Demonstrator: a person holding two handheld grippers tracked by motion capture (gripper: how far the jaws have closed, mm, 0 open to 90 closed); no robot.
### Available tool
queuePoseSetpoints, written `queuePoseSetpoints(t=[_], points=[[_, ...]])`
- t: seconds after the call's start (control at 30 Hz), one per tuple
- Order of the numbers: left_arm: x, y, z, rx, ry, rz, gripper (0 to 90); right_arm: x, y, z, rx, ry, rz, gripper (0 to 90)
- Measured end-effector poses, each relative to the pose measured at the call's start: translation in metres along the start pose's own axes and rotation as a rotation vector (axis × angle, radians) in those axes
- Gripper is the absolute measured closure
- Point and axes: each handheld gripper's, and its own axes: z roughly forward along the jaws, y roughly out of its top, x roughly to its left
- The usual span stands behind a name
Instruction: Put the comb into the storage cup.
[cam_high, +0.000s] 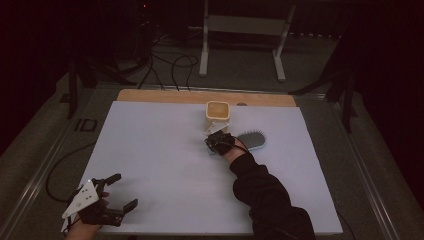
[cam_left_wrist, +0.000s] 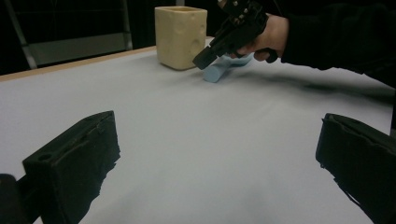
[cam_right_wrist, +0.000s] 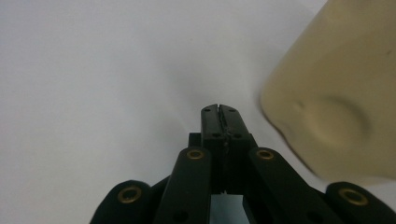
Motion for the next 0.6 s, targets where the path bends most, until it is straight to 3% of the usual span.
queuePoseSetpoints(t=[0.37,0.6], points=[[0.0,0.0,-0.001,-0.005,0.003,-0.004,0.0,0.011,-0.019,-0.021,0.041,0.032,-0.018,90.0],[0.0,0.0,0.0,-0.006,0.003,-0.004,0.0,0.022,-0.032,-0.037,0.062,0.052,-0.065,90.0]])
